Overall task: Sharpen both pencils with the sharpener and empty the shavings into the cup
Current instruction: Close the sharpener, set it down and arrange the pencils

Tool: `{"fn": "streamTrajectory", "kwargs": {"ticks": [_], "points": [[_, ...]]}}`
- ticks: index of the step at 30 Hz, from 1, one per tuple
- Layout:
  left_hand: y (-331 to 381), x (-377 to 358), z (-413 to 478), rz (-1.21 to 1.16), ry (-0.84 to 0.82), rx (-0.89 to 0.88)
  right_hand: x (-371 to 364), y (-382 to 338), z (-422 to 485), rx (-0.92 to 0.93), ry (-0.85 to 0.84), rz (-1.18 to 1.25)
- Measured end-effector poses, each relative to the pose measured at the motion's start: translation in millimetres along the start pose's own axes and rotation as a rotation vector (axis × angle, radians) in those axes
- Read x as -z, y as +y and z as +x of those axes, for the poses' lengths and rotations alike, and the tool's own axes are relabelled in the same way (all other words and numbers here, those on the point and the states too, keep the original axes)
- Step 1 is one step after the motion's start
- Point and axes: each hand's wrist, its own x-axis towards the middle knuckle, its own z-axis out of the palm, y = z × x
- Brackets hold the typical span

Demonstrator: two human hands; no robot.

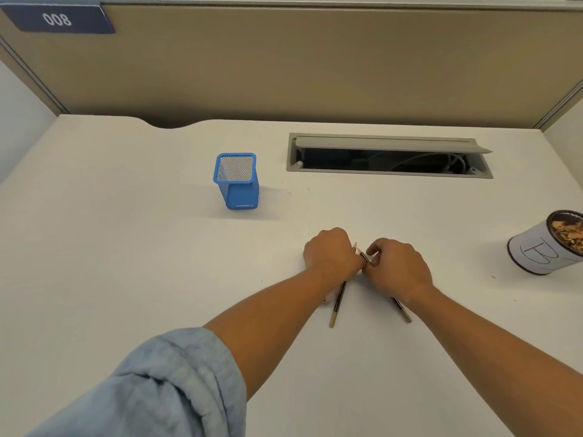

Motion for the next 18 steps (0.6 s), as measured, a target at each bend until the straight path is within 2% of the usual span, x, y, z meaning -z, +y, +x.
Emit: {"fn": "streamTrajectory", "kwargs": {"ticks": [12,18], "points": [[3,51,6,-0.442,0.238,-0.111,34,-29,4,0.097,0.166,0.136],[-17,101,-2,-0.624,0.450,-0.194,44,-50,7,0.131,0.223,0.233]]}}
